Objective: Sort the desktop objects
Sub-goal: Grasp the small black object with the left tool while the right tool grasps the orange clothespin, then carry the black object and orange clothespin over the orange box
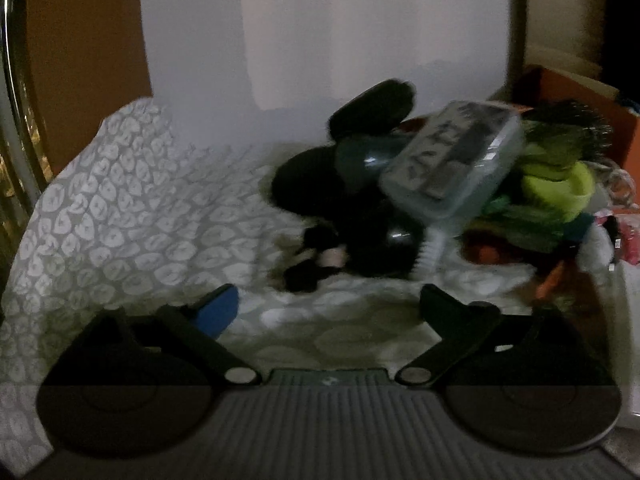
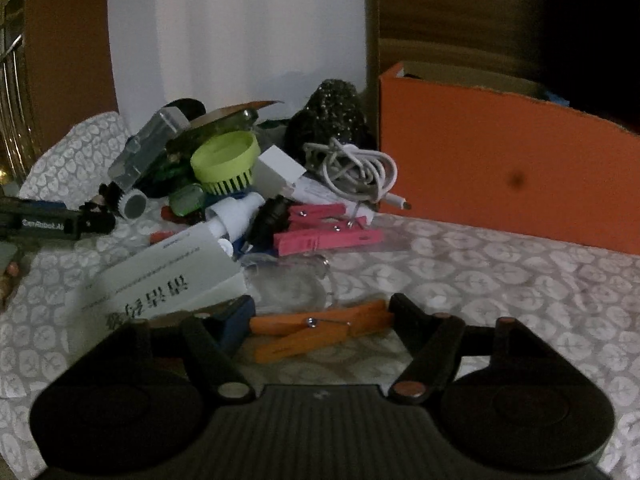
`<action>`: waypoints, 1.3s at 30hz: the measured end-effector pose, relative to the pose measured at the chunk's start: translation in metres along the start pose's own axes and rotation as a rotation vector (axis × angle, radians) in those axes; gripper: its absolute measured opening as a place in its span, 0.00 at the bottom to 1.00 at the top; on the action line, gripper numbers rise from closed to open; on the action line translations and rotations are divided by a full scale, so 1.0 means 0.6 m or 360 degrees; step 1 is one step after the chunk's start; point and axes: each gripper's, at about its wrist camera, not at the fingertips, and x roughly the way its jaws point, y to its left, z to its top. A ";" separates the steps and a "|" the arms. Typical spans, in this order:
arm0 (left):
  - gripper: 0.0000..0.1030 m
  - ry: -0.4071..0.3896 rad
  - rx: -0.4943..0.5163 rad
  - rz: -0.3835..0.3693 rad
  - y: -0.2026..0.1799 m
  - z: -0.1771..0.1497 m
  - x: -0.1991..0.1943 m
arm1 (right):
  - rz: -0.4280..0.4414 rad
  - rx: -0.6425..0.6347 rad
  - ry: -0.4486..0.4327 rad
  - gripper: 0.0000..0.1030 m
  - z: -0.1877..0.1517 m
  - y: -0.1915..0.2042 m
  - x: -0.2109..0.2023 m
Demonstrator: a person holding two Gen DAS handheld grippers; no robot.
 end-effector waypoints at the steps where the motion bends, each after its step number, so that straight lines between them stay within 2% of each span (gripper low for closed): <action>1: 0.90 0.0010 -0.0023 0.0000 0.004 0.001 0.001 | 0.0013 0.0011 0.0000 0.71 0.001 -0.002 0.001; 6: 0.84 -0.0006 -0.0008 0.0102 0.019 0.004 0.003 | 0.0028 0.0010 0.0023 0.72 0.009 0.000 0.012; 11: 0.77 0.0012 0.0041 0.0109 0.010 0.019 0.029 | 0.0032 -0.0004 0.0045 0.72 0.013 0.000 0.017; 13: 0.67 0.0011 0.0081 0.0117 0.005 0.023 0.035 | 0.0027 -0.0014 0.0045 0.72 0.012 0.001 0.016; 15: 0.43 0.0008 0.0108 0.0120 -0.002 0.025 0.036 | 0.0024 -0.0021 0.0046 0.72 0.011 0.001 0.016; 18: 0.24 -0.0001 0.0152 0.0157 -0.012 0.025 0.036 | 0.0021 -0.0038 0.0047 0.72 0.011 0.001 0.017; 22: 0.22 -0.0010 0.0135 0.0171 -0.010 0.023 0.034 | 0.0019 -0.0040 0.0033 0.71 0.009 0.001 0.014; 28: 0.21 -0.0019 0.0045 0.0114 0.002 0.015 0.011 | 0.0022 -0.0043 -0.0008 0.71 0.004 0.004 -0.002; 39: 0.21 -0.0076 0.0021 0.0040 -0.001 -0.001 -0.048 | 0.0018 -0.0024 -0.0025 0.71 -0.007 0.009 -0.030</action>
